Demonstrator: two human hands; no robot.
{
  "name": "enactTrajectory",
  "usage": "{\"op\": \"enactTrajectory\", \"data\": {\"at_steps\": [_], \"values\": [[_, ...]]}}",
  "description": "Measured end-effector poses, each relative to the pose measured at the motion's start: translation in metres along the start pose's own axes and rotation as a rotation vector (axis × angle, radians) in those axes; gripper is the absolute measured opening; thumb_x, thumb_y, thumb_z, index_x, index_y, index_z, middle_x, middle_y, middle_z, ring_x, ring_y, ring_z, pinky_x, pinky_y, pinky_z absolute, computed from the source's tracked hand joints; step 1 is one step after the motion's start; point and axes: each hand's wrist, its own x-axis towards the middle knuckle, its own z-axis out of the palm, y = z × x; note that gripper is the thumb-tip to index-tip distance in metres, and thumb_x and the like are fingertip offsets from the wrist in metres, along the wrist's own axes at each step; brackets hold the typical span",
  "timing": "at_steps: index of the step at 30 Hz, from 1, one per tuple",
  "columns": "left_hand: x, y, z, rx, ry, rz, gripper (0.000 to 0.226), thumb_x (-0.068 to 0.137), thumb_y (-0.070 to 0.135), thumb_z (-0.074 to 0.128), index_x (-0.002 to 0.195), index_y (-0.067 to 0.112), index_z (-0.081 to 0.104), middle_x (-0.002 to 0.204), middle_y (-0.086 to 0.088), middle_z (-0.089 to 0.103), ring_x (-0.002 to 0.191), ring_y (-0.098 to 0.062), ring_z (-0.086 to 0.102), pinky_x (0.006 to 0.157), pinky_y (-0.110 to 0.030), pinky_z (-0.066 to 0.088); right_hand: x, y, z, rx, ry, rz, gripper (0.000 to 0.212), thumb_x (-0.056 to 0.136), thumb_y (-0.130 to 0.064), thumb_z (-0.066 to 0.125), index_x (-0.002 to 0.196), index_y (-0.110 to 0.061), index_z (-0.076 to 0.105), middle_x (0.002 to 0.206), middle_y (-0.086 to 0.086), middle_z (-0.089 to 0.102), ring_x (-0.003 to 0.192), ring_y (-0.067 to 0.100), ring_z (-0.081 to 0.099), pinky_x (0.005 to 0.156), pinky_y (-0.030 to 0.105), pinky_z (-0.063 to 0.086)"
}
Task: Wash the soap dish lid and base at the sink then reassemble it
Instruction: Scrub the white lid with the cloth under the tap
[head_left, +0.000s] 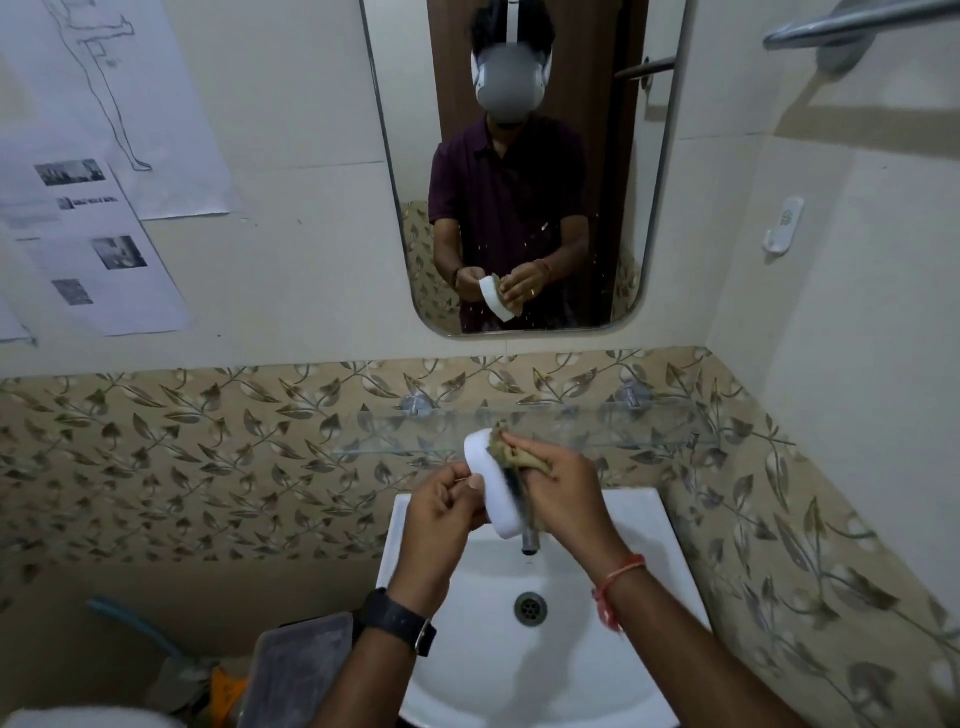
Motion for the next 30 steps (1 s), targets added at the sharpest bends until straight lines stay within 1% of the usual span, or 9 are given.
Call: {"op": "enactTrajectory", "data": {"at_steps": [5,7,9,11,14,17,20,24,30], "values": [[0.012,0.003,-0.004,-0.077,0.144,0.015,0.022,0.105,0.003,0.050,0.111,0.006,0.070,0.094,-0.011,0.080,0.084,-0.021,0.076,0.073,-0.028,0.061,-0.019,-0.004,0.004,-0.083,-0.082,-0.251,0.056,0.088,0.014,0.054,0.132,-0.017,0.068,0.133,-0.011,0.066,0.124,-0.009,0.059,0.111,0.014,0.045],[0.015,0.005,-0.011,-0.080,0.145,0.013,0.021,0.105,0.005,0.051,0.109,0.007,0.071,0.095,-0.013,0.079,0.082,-0.021,0.075,0.072,-0.030,0.061,-0.023,0.008,0.003,-0.084,-0.085,-0.188,0.056,0.088,0.015,0.053,0.129,-0.018,0.070,0.128,-0.014,0.067,0.119,-0.011,0.060,0.104,0.014,0.051],[0.013,0.004,-0.013,-0.050,0.091,-0.025,0.021,0.105,0.006,0.050,0.110,0.007,0.071,0.098,-0.015,0.079,0.084,-0.021,0.076,0.073,-0.029,0.061,-0.012,0.015,0.002,-0.062,-0.045,-0.065,0.051,0.091,0.011,0.054,0.127,-0.020,0.071,0.124,-0.010,0.070,0.113,0.005,0.069,0.079,0.009,0.058],[0.008,0.000,-0.010,-0.025,-0.010,-0.071,0.022,0.106,0.007,0.050,0.115,0.003,0.070,0.104,-0.019,0.078,0.091,-0.025,0.076,0.079,-0.033,0.062,0.002,0.011,0.001,-0.031,0.007,0.002,0.046,0.093,0.008,0.055,0.126,-0.020,0.072,0.124,-0.004,0.073,0.109,0.016,0.071,0.072,0.002,0.054],[0.010,0.000,-0.006,-0.026,-0.031,-0.065,0.024,0.106,0.007,0.049,0.117,-0.001,0.069,0.108,-0.022,0.077,0.096,-0.030,0.074,0.084,-0.036,0.062,0.007,-0.012,0.004,-0.030,-0.008,-0.133,0.045,0.093,0.008,0.056,0.126,-0.019,0.072,0.128,-0.007,0.071,0.116,0.004,0.065,0.096,0.005,0.050],[0.015,0.008,-0.010,-0.101,0.073,-0.041,0.022,0.104,0.002,0.050,0.114,0.002,0.070,0.099,-0.016,0.079,0.088,-0.024,0.076,0.076,-0.029,0.063,-0.010,-0.014,0.011,-0.097,-0.089,-0.284,0.056,0.086,0.015,0.052,0.129,-0.016,0.071,0.133,-0.010,0.067,0.127,-0.005,0.058,0.112,0.012,0.041],[0.017,0.008,-0.020,-0.112,0.090,-0.042,0.022,0.105,0.004,0.051,0.114,0.003,0.071,0.102,-0.019,0.079,0.089,-0.028,0.075,0.079,-0.036,0.062,-0.018,0.005,0.009,-0.077,-0.057,-0.231,0.060,0.082,0.020,0.050,0.126,-0.015,0.071,0.126,-0.015,0.067,0.121,-0.011,0.060,0.111,0.016,0.046],[0.009,-0.001,-0.020,-0.035,-0.039,-0.091,0.024,0.105,0.008,0.050,0.118,0.003,0.070,0.107,-0.020,0.078,0.096,-0.032,0.074,0.086,-0.043,0.061,0.001,0.002,0.008,-0.038,0.024,-0.067,0.048,0.091,0.013,0.053,0.125,-0.014,0.072,0.126,-0.008,0.071,0.114,0.003,0.065,0.105,0.022,0.053],[0.015,0.008,-0.013,-0.023,0.101,-0.044,0.020,0.103,0.003,0.053,0.114,-0.001,0.069,0.094,-0.018,0.078,0.083,-0.025,0.074,0.072,-0.030,0.062,-0.019,0.000,0.014,-0.171,-0.061,-0.360,0.057,0.085,0.010,0.050,0.133,-0.015,0.067,0.138,-0.010,0.062,0.129,-0.019,0.048,0.114,0.010,0.037]]}}
